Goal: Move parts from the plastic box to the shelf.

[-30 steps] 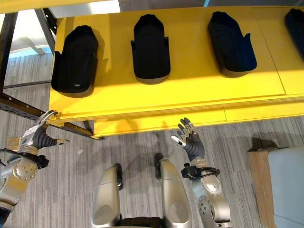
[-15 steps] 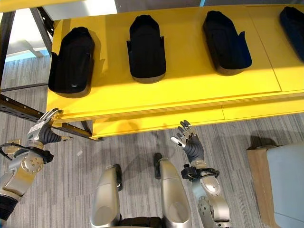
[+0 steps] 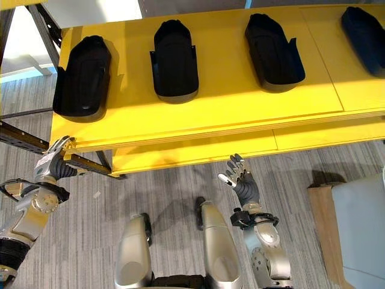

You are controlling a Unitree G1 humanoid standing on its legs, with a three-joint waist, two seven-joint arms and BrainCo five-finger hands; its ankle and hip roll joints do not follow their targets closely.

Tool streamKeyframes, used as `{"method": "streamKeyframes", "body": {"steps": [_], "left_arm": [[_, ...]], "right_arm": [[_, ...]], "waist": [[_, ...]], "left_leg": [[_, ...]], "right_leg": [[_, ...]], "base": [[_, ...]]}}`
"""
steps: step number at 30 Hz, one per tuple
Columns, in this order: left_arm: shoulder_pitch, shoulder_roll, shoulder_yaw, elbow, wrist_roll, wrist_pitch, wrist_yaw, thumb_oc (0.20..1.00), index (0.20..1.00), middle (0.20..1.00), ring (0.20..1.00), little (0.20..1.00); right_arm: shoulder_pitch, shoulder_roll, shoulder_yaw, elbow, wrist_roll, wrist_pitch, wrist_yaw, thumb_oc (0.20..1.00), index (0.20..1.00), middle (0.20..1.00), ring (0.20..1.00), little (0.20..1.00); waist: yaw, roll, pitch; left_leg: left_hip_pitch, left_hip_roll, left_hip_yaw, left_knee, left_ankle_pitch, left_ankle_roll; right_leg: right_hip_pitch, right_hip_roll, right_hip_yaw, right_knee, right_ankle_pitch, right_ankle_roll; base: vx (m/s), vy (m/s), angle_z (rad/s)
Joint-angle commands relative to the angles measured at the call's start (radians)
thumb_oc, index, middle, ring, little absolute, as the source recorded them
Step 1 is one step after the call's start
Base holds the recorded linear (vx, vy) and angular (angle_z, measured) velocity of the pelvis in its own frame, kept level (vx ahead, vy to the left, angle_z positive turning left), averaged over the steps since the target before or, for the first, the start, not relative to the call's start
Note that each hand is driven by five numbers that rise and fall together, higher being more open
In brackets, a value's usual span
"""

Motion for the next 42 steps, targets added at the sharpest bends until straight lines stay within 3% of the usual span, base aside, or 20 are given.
{"method": "streamKeyframes", "body": {"steps": [1, 18, 31, 42], "left_arm": [[-0.02, 0.001, -0.025, -0.013, -0.002, -0.022, 0.005, 1.0, 1.0, 1.0, 1.0, 1.0], [-0.052, 0.002, -0.018, -0.092, 0.013, -0.025, 0.02, 1.0, 1.0, 1.0, 1.0, 1.0], [0.222, 0.029, 0.179, -0.381, 0.015, -0.039, -0.01, 1.0, 1.0, 1.0, 1.0, 1.0], [0.268, 0.037, 0.284, -0.508, 0.032, -0.051, 0.023, 1.0, 1.0, 1.0, 1.0, 1.0]], "right_arm": [[-0.033, 0.025, -0.013, -0.03, 0.037, -0.049, 0.016, 1.0, 1.0, 1.0, 1.0, 1.0], [-0.03, 0.02, -0.014, -0.021, 0.033, -0.048, 0.014, 1.0, 1.0, 1.0, 1.0, 1.0], [-0.024, 0.004, -0.033, -0.075, 0.013, -0.054, 0.013, 1.0, 1.0, 1.0, 1.0, 1.0], [-0.027, -0.002, -0.029, -0.111, -0.001, -0.057, 0.014, 1.0, 1.0, 1.0, 1.0, 1.0]], "waist": [[0.0, -0.02, -0.037], [0.002, -0.021, -0.037], [0.026, -0.001, -0.037], [0.037, 0.003, -0.037]], "left_leg": [[0.032, 0.023, -0.062, -0.022, 0.338, -0.021], [0.042, 0.024, -0.062, -0.027, 0.337, -0.023], [0.011, 0.023, -0.067, -0.011, 0.333, -0.013], [0.0, 0.021, -0.067, -0.003, 0.33, -0.007]], "right_leg": [[-0.057, -0.092, 0.105, 0.135, 0.354, 0.062], [-0.05, -0.093, 0.104, 0.134, 0.355, 0.066], [-0.065, -0.092, 0.101, 0.134, 0.355, 0.059], [-0.07, -0.092, 0.091, 0.136, 0.357, 0.052]], "base": [[0.01, -0.002, 0.03], [0.01, -0.001, 0.01], [0.0, -0.001, -0.01], [0.0, -0.001, 0.01]]}}
